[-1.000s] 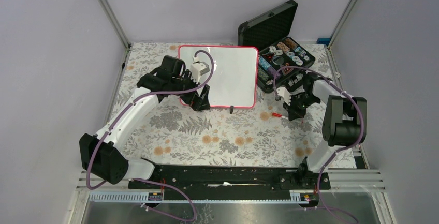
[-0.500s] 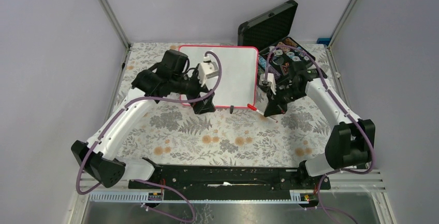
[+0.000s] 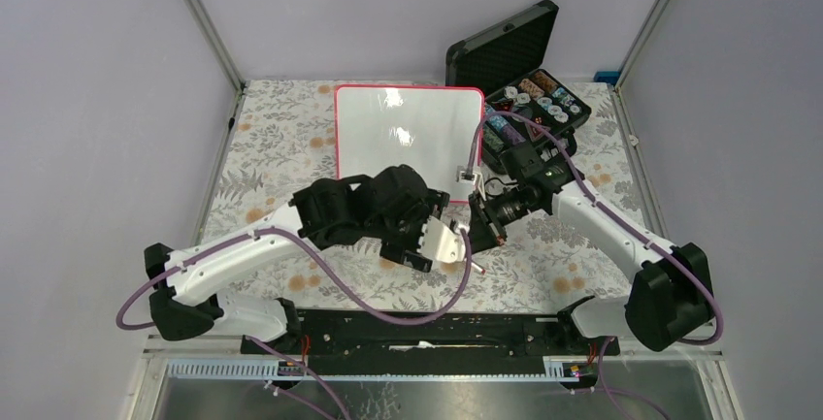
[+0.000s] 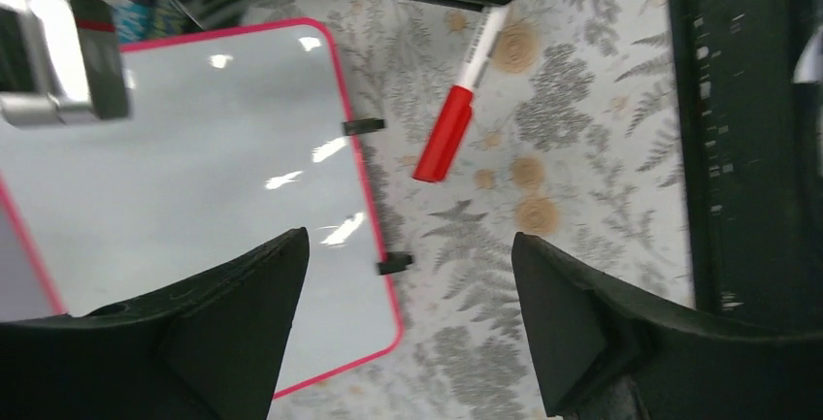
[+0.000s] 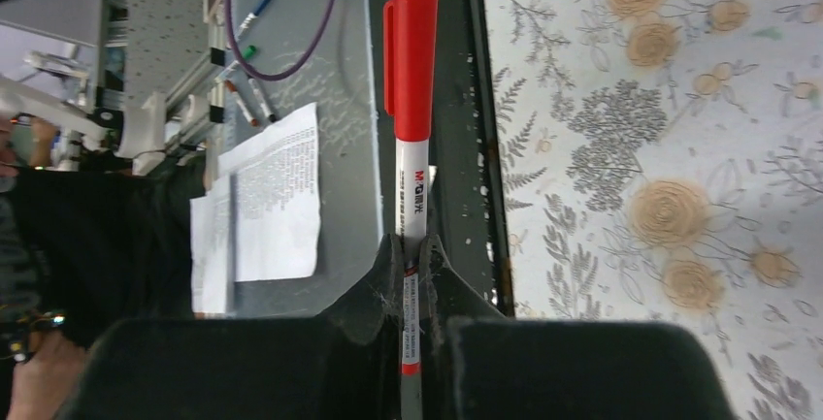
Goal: Write a sentence on the whiteboard
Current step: Pass from the right arm to the left
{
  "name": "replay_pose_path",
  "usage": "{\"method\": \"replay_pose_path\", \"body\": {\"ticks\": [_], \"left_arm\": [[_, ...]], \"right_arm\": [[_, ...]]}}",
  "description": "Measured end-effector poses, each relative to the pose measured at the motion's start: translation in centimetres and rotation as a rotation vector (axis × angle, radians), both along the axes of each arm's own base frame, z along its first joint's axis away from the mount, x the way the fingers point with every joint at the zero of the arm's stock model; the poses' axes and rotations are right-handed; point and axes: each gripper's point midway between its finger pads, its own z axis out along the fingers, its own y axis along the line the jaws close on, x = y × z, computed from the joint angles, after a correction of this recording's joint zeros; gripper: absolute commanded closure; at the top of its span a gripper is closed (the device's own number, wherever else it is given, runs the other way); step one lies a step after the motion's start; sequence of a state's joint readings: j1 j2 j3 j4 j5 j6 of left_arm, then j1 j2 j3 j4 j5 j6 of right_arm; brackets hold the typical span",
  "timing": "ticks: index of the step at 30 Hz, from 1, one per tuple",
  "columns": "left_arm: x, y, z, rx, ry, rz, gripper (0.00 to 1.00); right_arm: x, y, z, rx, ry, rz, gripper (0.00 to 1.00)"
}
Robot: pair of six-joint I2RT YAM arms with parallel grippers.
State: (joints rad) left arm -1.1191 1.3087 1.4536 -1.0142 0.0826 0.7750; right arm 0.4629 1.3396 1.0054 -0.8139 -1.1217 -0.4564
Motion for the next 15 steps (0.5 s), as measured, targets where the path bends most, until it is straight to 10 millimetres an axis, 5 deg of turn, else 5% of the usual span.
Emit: {"method": "replay_pose_path", "body": {"ticks": [6,15], "left_arm": [[-0.4,-1.0,0.1,0.052,-0.189,-0.121,0.28],[-1.0,-0.5,-2.7,0.171,-0.271,-0.236,0.39]], "right_arm": [[-0.9,0.9,0.4,0.032,0.093,-0.007,1.00],[-1.4,1.5,1.6,0.079,0.125,-0.003,1.00]]}}
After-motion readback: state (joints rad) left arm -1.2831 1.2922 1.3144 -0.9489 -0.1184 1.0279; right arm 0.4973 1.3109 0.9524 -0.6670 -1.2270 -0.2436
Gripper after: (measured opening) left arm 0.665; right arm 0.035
